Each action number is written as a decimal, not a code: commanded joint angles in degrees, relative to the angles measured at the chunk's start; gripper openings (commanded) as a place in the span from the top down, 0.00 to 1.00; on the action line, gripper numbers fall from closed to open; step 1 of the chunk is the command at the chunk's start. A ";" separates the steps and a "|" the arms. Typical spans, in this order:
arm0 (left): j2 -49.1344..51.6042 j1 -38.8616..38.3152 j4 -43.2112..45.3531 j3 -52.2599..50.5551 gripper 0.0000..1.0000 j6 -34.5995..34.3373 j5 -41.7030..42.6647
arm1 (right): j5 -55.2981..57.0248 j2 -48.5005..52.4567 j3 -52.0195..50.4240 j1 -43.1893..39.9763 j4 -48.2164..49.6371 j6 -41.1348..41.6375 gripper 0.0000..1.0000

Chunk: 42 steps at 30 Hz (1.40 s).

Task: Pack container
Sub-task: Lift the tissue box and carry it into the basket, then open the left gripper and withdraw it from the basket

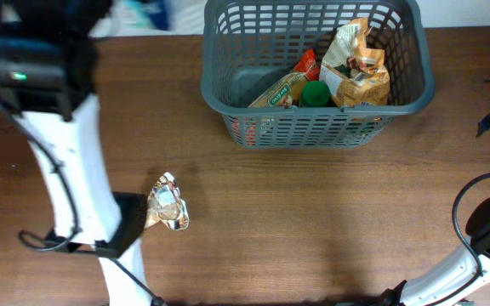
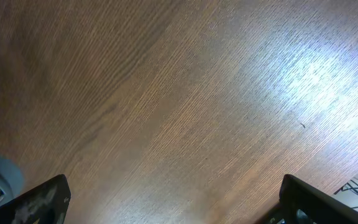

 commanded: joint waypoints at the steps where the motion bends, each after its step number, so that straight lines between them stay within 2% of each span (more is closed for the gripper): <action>1: 3.06 -5.60 1.81 -2.19 0.98 1.42 1.27 | 0.48 -0.22 -0.31 -0.07 -0.02 0.70 0.01; 8: 7.02 -12.87 5.97 -11.13 0.98 3.82 1.31 | 0.48 -0.22 -0.31 -0.07 -0.02 0.72 0.01; 18: 13.88 -14.45 7.13 -22.86 0.97 3.82 1.77 | 0.48 -0.22 -0.31 -0.07 -0.02 0.70 0.01; 20: 14.82 -14.45 7.04 -24.11 0.86 3.82 1.77 | 0.48 -0.22 -0.31 -0.07 -0.02 0.70 0.01; 21: 15.15 -14.45 6.91 -24.30 0.74 3.80 1.77 | 0.48 -0.22 -0.31 -0.07 -0.02 0.70 0.01; 23: 16.11 -14.45 6.60 -24.44 0.62 3.80 1.77 | 0.48 -0.22 -0.31 -0.07 -0.02 0.70 0.01; 26: 16.98 -14.43 5.79 -24.44 0.35 3.82 1.75 | 0.48 -0.22 -0.31 -0.04 -0.02 0.72 0.01; 28: 17.00 -14.32 5.77 -24.44 0.32 3.82 1.73 | 0.48 -0.22 -0.31 -0.07 -0.02 0.72 0.01; 31: 16.98 -14.05 6.38 -23.96 0.13 3.82 1.73 | 0.48 -0.22 -0.31 -0.07 -0.02 0.72 0.01; 32: 16.98 -13.99 6.45 -23.61 0.13 3.82 1.73 | 0.48 -0.22 -0.31 -0.07 -0.02 0.70 0.01; 33: 16.92 -13.79 6.43 -23.12 0.07 3.82 1.73 | 0.48 -0.22 -0.31 -0.07 -0.02 0.70 0.01; 36: 15.78 -12.66 6.08 -20.68 0.01 3.80 1.75 | 0.48 -0.22 -0.31 -0.07 -0.02 0.70 0.01; 42: 9.40 -10.12 2.10 -12.90 0.01 3.78 1.73 | 0.48 -0.22 -0.31 -0.07 -0.02 0.70 0.01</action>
